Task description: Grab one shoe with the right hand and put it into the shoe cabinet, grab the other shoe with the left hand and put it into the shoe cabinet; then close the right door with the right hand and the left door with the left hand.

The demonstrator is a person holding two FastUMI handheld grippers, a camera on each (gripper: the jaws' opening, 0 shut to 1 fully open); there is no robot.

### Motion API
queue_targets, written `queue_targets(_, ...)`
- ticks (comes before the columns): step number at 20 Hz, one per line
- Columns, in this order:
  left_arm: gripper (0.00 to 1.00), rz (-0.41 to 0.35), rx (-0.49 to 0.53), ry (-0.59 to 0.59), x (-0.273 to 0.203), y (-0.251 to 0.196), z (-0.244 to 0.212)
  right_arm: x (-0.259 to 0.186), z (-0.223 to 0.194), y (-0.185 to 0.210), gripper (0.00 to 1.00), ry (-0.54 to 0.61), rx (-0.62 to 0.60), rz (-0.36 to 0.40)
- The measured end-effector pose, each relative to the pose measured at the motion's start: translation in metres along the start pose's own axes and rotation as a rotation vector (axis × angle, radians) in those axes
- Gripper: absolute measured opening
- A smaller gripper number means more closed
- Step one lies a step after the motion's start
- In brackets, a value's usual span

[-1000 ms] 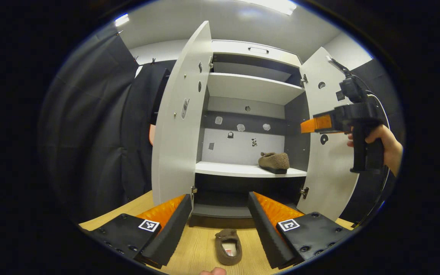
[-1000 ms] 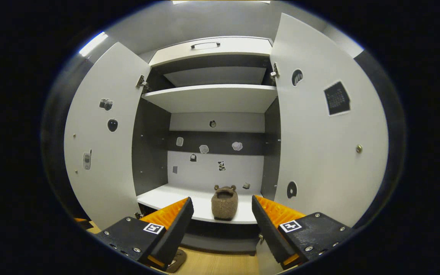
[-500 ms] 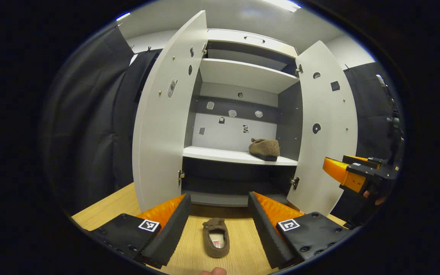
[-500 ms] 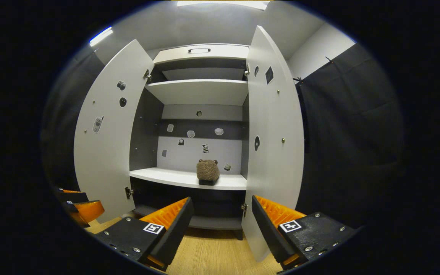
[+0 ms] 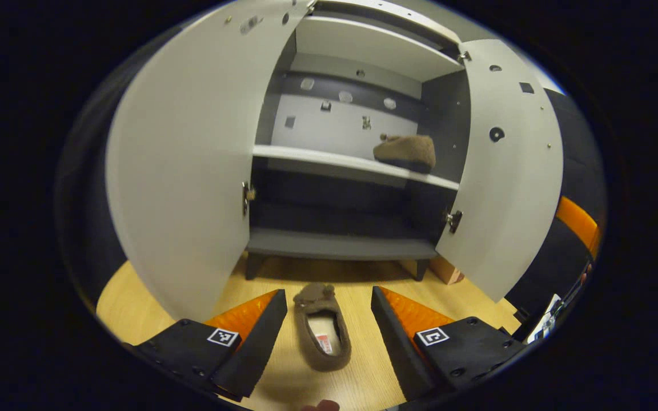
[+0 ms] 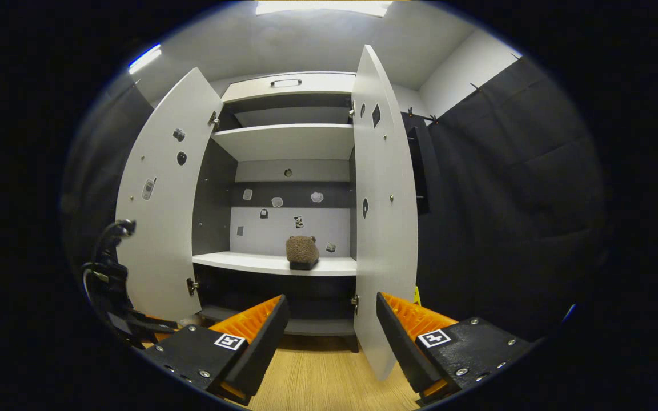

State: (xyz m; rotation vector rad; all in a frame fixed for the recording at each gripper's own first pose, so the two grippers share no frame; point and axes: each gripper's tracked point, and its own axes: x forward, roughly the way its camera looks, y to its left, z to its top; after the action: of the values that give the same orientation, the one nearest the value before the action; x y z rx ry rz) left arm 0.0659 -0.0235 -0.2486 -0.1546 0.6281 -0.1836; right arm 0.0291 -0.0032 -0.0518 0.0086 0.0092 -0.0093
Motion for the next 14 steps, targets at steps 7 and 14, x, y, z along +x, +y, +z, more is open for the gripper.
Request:
queue_targets(7, 0.98, 0.107, -0.04, 0.198, 0.08, 0.054, -0.077, -0.004, -0.005, -0.004, 0.94, 0.023, -0.033, -0.004)
queue_targets(14, 0.98, 0.146, -0.033, 0.191, 0.124, 0.08, -0.089, -0.001, -0.012, -0.005, 0.94, 0.057, -0.085, 0.0)
